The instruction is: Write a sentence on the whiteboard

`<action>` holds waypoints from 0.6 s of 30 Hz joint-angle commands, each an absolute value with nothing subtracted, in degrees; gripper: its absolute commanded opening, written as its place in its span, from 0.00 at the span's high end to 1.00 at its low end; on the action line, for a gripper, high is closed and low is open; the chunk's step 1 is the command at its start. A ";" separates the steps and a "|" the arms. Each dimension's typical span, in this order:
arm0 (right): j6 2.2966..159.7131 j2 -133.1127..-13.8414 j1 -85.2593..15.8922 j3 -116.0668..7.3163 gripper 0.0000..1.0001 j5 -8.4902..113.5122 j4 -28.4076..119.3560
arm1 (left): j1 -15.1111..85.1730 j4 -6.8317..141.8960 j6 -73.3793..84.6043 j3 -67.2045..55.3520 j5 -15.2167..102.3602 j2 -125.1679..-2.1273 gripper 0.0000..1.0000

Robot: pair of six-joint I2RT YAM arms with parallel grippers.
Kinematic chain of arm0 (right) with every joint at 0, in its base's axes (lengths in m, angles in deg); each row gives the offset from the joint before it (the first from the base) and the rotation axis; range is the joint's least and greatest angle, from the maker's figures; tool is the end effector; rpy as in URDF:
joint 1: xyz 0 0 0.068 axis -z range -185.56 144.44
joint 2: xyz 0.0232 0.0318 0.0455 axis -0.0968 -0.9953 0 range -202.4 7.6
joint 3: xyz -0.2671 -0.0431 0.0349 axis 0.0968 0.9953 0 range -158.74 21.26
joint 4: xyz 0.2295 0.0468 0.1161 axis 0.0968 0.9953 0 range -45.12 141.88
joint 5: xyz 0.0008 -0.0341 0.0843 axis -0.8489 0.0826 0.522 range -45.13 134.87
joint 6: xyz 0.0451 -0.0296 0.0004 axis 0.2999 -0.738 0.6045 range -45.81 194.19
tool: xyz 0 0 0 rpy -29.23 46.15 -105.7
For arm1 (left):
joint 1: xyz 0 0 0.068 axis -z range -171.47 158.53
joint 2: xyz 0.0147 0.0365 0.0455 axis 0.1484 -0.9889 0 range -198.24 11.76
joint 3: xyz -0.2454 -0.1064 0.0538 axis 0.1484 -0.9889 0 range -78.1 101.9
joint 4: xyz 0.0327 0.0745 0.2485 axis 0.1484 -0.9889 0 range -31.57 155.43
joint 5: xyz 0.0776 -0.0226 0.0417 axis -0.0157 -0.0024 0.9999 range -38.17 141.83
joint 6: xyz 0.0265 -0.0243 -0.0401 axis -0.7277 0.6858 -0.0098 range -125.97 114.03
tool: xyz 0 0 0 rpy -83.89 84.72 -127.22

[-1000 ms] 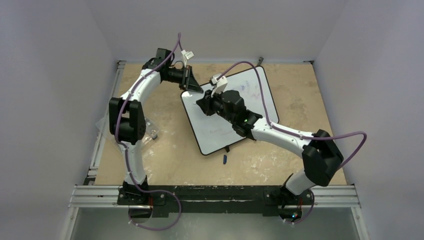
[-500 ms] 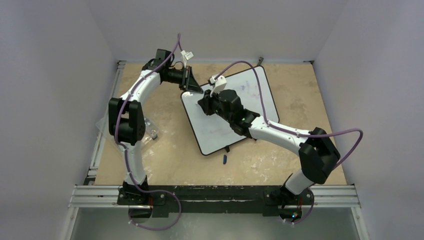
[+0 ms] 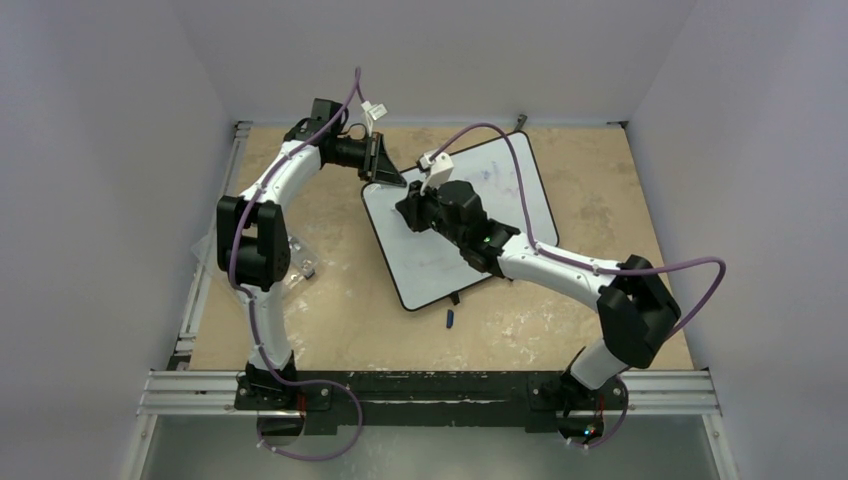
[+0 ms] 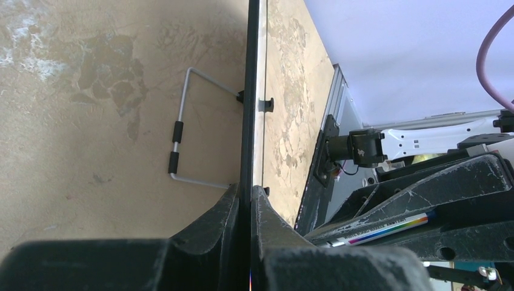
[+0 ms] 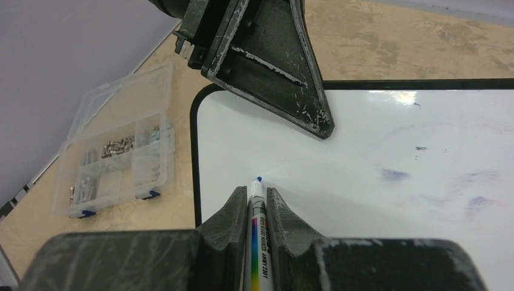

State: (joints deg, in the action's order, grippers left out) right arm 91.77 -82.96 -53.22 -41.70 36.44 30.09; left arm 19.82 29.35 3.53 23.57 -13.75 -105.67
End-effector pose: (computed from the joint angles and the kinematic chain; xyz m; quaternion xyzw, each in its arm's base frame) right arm 0.2556 0.2730 0.2928 -0.1580 0.7647 0.2869 0.5549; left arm 0.4336 -0.1195 0.2693 0.1894 0.7916 -0.5530 0.1780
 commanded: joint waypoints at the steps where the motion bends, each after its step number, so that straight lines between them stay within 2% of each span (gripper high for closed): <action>1: 92.15 -81.82 -53.30 -39.57 1.00 35.59 31.60 | 20.57 30.89 3.97 23.78 -15.48 -101.35 1.00; 18: 94.45 -79.85 -53.46 -34.02 1.00 36.72 31.37 | 20.59 30.90 3.88 23.85 -15.67 -101.38 1.00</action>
State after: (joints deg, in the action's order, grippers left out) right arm 94.16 -80.21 -53.54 -36.08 37.10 29.04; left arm 19.82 29.90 3.46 23.35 -13.84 -105.67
